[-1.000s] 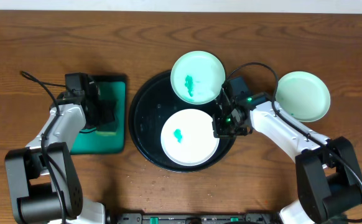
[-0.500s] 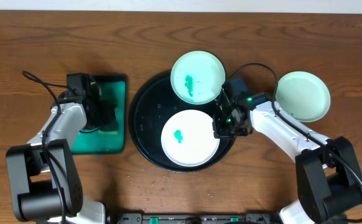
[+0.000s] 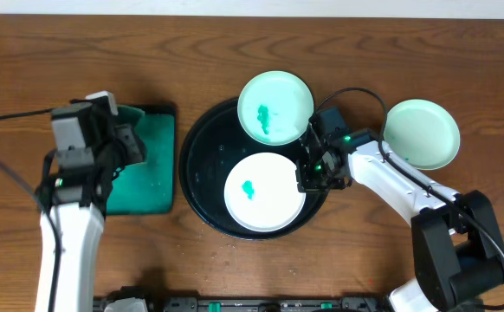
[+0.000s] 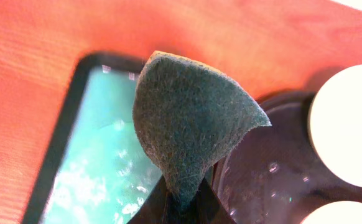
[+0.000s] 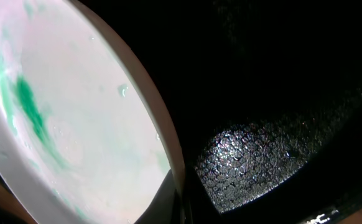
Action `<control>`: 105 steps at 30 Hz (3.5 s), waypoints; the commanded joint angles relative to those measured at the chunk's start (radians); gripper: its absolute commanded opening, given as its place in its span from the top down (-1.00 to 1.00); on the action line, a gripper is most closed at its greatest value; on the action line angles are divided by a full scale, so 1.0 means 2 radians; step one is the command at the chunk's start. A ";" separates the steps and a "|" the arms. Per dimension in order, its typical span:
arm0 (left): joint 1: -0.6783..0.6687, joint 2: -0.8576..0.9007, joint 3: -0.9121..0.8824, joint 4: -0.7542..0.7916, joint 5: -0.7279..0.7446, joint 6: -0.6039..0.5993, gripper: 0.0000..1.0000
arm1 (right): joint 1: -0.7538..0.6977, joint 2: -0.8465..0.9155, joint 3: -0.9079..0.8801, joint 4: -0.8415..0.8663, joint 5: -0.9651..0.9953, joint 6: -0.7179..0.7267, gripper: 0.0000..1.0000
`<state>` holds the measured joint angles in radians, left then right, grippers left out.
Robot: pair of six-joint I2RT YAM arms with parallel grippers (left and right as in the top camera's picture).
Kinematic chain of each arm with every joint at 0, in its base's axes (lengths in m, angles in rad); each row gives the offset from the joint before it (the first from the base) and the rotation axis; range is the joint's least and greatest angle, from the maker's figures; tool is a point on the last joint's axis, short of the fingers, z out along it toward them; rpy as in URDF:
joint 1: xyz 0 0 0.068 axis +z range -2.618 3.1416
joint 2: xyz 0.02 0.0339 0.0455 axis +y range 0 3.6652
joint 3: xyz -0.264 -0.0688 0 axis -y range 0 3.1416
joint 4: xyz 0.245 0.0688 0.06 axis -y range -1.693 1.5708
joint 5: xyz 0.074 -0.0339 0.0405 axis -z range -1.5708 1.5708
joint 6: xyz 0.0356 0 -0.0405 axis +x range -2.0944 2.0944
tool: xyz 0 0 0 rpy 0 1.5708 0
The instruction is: Clean dirty plates on tray and stack at the side
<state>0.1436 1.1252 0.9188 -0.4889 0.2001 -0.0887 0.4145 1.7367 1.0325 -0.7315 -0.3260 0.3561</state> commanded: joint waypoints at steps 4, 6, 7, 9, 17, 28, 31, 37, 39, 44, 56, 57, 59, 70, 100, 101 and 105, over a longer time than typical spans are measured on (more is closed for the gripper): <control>0.000 -0.100 0.010 0.020 -0.004 0.052 0.86 | 0.003 0.003 0.000 0.001 -0.011 -0.003 0.98; 0.000 -0.117 0.010 0.025 -0.005 0.052 0.86 | 0.003 0.003 0.000 0.002 -0.011 -0.002 0.97; 0.000 -0.123 0.010 0.027 -0.004 0.052 0.86 | 0.003 0.003 0.000 0.002 -0.011 -0.002 0.97; 0.000 -0.133 0.010 0.029 -0.004 0.052 0.86 | 0.003 0.003 0.000 0.001 -0.011 -0.003 0.97; 0.000 -0.133 0.010 0.029 -0.005 0.052 0.86 | 0.003 0.003 0.000 -0.001 -0.011 -0.002 0.97; 0.001 -0.033 0.010 0.008 -0.030 0.014 0.85 | 0.003 0.003 0.000 0.003 -0.011 -0.002 0.98; 0.001 0.054 0.010 -0.008 -0.029 -0.026 0.86 | 0.003 0.003 0.000 0.004 -0.011 0.001 0.97; 0.001 0.156 0.010 -0.038 -0.002 -0.053 0.86 | 0.003 0.006 0.000 0.004 -0.011 0.048 0.97; 0.000 0.159 0.010 -0.043 0.008 -0.054 0.85 | 0.004 0.012 0.000 0.007 -0.010 0.054 0.97; 0.000 0.137 0.012 -0.078 0.069 -0.072 0.86 | 0.006 0.035 0.000 0.032 -0.011 0.078 0.98; -0.134 0.085 0.013 -0.091 0.149 -0.138 0.86 | 0.031 0.049 0.000 0.069 -0.019 0.080 0.97; -0.153 0.089 0.013 -0.085 0.136 -0.148 0.86 | 0.032 0.049 0.000 0.070 -0.019 0.081 0.97; -0.194 0.102 0.013 -0.072 0.099 -0.169 0.86 | 0.034 0.049 0.000 0.069 -0.019 0.082 0.98; -0.274 0.250 0.013 -0.001 -0.008 -0.247 0.86 | 0.035 0.049 0.000 0.062 -0.023 0.081 0.97; -0.403 0.336 0.013 0.052 0.167 -0.282 0.86 | 0.036 0.049 0.000 0.042 -0.023 0.076 0.97; -0.400 0.336 0.013 0.066 0.167 -0.282 0.85 | 0.036 0.049 0.000 0.042 -0.023 0.076 0.98; -0.389 0.342 0.013 0.120 0.167 -0.293 0.86 | 0.036 0.049 0.000 0.038 -0.023 0.076 0.97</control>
<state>-0.6399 1.7752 0.9554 -0.3164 0.4641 -0.6483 0.4744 1.8259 1.0317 -0.6506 -0.3443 0.5087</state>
